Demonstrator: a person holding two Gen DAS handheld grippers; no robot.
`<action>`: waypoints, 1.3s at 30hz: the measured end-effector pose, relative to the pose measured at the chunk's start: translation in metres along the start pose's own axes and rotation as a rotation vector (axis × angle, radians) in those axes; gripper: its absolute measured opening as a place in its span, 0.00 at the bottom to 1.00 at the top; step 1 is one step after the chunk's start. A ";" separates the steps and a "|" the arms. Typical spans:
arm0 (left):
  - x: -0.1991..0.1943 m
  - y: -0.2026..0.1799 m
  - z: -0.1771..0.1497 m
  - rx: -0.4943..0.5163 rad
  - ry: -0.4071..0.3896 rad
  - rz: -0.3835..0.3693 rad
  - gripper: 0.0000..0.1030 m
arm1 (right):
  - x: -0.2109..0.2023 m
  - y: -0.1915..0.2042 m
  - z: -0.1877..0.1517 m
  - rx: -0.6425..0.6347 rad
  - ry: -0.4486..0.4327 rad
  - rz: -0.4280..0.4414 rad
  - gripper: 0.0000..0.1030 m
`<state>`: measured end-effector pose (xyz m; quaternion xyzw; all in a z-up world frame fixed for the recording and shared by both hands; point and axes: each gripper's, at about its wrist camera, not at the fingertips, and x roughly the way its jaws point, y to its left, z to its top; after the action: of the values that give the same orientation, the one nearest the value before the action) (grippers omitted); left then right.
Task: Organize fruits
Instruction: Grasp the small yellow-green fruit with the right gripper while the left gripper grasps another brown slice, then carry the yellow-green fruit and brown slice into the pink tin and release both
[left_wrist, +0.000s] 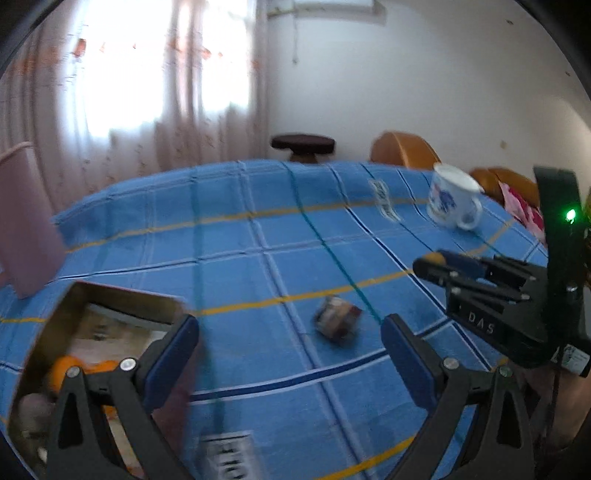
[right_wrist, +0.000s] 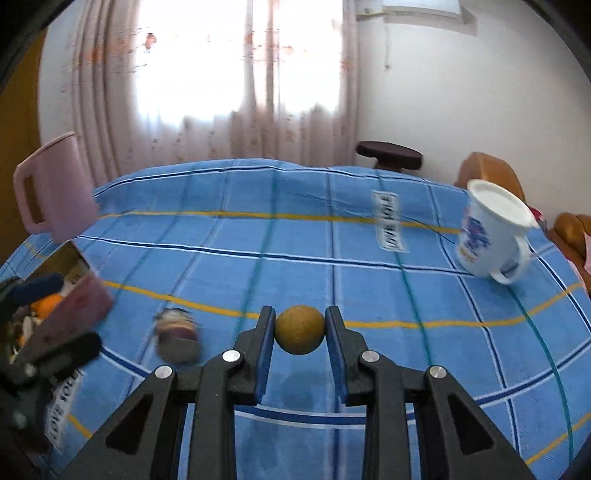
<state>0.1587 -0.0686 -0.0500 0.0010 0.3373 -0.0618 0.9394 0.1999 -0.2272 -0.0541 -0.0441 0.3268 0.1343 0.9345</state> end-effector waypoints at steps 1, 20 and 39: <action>0.006 -0.007 -0.001 0.013 0.014 -0.004 0.97 | 0.002 -0.002 -0.001 0.015 0.005 0.009 0.28; 0.062 -0.023 0.002 0.044 0.199 -0.108 0.42 | -0.004 0.000 -0.004 -0.016 -0.030 0.030 0.28; 0.029 -0.037 0.004 0.122 0.021 -0.020 0.42 | -0.022 0.001 -0.005 -0.022 -0.125 0.044 0.28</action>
<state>0.1785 -0.1093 -0.0639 0.0556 0.3425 -0.0918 0.9334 0.1800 -0.2321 -0.0447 -0.0389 0.2670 0.1607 0.9494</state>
